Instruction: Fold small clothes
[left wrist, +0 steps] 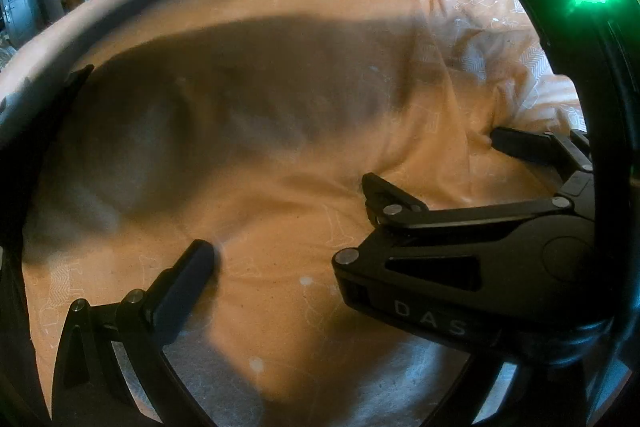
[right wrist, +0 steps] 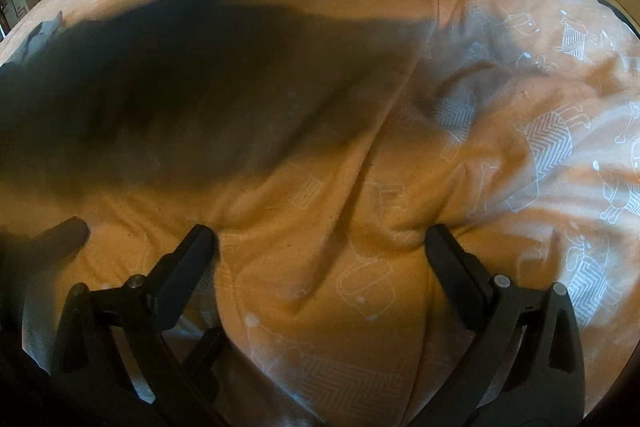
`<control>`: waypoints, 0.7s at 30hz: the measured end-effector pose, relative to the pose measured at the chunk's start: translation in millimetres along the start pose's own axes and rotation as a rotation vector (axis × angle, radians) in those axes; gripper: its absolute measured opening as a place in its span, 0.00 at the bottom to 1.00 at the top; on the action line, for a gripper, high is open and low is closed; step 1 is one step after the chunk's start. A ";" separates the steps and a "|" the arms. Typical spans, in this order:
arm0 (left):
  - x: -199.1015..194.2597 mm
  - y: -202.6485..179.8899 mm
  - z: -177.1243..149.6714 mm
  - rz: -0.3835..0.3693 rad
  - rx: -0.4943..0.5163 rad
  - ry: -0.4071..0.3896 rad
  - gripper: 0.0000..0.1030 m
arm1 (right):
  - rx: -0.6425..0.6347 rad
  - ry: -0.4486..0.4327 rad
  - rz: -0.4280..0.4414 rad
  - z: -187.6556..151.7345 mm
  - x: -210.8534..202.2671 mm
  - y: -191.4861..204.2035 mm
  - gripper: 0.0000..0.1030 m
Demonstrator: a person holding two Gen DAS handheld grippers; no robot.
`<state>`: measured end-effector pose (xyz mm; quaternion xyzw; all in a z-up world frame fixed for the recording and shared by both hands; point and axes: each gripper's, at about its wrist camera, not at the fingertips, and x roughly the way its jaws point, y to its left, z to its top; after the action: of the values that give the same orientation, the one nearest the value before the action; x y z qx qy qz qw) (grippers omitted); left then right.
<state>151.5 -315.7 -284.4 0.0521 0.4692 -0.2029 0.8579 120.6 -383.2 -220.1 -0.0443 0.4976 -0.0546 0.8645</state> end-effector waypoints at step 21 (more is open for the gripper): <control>-0.1 2.2 -0.7 0.004 -0.010 -0.008 1.00 | -0.001 0.001 -0.002 -0.1 3.6 -0.4 1.00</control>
<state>151.8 -313.5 -284.9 0.0479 0.4666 -0.1993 0.8604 122.3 -384.1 -223.2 -0.0452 0.4979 -0.0552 0.8643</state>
